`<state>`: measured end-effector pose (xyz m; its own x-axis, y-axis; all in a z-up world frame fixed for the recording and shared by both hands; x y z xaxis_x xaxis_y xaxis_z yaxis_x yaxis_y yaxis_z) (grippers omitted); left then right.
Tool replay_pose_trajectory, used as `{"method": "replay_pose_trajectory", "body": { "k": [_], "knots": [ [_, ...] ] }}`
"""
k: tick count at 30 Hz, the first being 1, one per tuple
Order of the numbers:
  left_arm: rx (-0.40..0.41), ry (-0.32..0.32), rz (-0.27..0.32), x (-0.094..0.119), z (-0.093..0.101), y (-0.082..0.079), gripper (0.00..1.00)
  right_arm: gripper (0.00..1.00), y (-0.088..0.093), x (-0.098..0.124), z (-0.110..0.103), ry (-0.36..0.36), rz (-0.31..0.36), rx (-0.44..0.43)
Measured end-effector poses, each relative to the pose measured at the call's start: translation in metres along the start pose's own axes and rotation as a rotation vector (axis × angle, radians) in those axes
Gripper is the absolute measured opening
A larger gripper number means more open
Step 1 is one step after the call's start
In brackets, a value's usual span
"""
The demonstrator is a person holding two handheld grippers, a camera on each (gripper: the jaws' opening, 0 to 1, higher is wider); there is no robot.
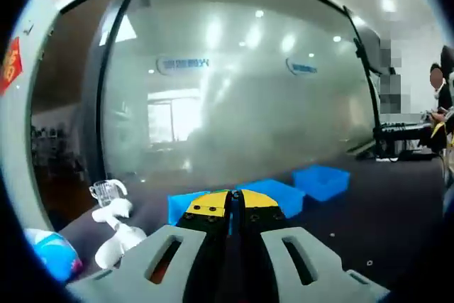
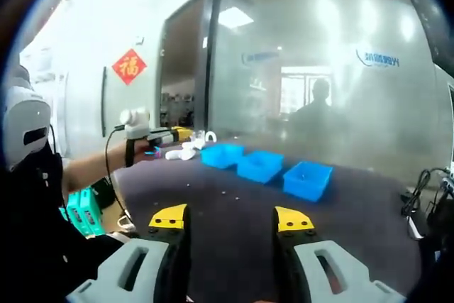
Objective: Sort the screws, nuts, and washers into the corresponding bins
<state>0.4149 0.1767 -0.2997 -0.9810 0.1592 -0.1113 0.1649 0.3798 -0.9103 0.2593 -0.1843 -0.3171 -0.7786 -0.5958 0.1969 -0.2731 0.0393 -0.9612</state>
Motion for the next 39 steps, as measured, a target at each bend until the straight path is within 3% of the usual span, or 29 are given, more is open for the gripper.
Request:
{"method": "replay_pose_trajectory", "body": {
  "k": [4,6,8,12,17,21,32,36,39],
  "knots": [
    [0.011,-0.021,-0.016,-0.025,-0.012,0.002,0.0,0.42,0.002,0.0,0.003,0.004,-0.005,-0.005],
    [-0.04,-0.043,-0.041,-0.038,-0.019,0.007,0.0,0.42,0.003,0.0,0.005,0.008,-0.005,-0.008],
    [-0.142,-0.072,-0.033,-0.052,-0.027,0.007,0.0,0.42,0.003,0.0,0.006,0.01,-0.004,-0.013],
    [-0.073,-0.079,-0.064,-0.073,-0.035,0.016,0.0,0.41,0.006,0.001,0.007,0.015,-0.009,-0.018],
    [-0.034,-0.103,-0.124,-0.102,-0.049,0.036,0.0,0.41,0.009,0.001,0.008,0.017,-0.015,-0.023],
    [-0.015,-0.126,-0.137,-0.117,-0.056,0.048,0.0,0.41,0.01,0.002,0.009,0.025,-0.008,-0.03],
    [0.023,-0.075,-0.179,-0.132,-0.047,0.062,0.01,0.41,0.01,0.002,0.009,0.024,-0.004,-0.037],
    [0.014,-0.037,-0.166,-0.133,-0.041,0.059,0.19,0.41,0.011,0.003,0.008,0.024,-0.004,-0.04],
    [0.025,-0.023,-0.164,-0.13,-0.038,0.057,0.24,0.41,0.01,0.003,0.007,0.023,-0.001,-0.04]
  ]
}}
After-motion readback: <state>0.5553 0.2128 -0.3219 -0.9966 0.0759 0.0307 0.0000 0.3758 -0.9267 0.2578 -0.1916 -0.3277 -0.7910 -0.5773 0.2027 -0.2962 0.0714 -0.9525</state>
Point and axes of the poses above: the point that each gripper's makers call its tool centre point, and the gripper's own axes: x roughly backward along the fingers, z roughly to its right, y roughly out of its underside, the point moved 4 cm from there along x, roughly backward along the fingers, and after that the axes turned 15 degrees about -x, right-handed, at the moved point
